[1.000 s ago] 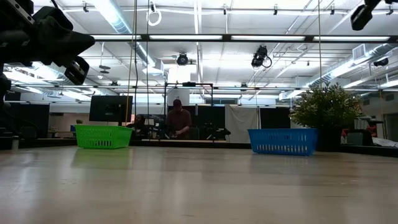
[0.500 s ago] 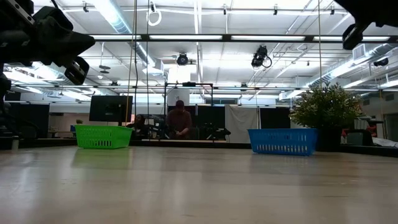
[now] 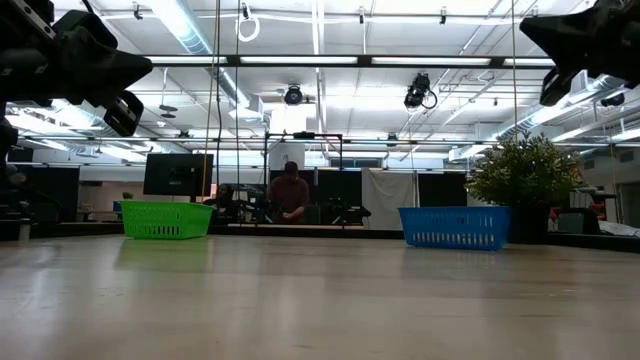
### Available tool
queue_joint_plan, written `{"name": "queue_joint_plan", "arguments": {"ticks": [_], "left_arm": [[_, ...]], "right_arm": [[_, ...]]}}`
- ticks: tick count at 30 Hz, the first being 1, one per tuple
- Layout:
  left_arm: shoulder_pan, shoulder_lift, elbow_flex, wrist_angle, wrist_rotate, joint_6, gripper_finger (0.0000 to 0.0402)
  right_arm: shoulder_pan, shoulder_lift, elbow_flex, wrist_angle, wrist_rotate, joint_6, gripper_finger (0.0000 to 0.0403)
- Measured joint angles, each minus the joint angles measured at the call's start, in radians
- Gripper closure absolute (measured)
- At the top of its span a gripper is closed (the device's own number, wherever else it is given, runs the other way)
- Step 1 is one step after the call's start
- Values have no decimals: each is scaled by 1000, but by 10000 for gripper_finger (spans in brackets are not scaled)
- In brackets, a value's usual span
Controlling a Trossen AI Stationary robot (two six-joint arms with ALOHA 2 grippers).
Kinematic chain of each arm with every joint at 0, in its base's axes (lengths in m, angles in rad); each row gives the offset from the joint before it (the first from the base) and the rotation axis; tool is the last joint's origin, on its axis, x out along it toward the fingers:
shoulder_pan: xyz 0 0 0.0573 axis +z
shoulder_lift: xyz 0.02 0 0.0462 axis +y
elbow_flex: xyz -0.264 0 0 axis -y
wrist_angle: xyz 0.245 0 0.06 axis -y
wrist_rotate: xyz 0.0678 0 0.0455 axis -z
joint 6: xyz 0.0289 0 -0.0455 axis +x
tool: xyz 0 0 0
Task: Sort spring keychains
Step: Return to home position
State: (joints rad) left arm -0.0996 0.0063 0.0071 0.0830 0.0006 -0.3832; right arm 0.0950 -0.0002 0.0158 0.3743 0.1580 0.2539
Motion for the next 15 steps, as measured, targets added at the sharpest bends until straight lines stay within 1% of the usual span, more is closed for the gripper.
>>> {"name": "queue_joint_plan", "arguments": {"ticks": [5, 10, 15], "left_arm": [[0, 0, 0, 0, 0, 0, 383], [0, 0, 0, 0, 0, 0, 383], [0, 0, 0, 0, 0, 0, 383]], "right_arm": [[-42, 0, 0, -32, -16, -37, 403], [-61, 0, 1, -183, -23, -89, 403], [-63, 0, 1, -299, -89, -152, 403]]}}
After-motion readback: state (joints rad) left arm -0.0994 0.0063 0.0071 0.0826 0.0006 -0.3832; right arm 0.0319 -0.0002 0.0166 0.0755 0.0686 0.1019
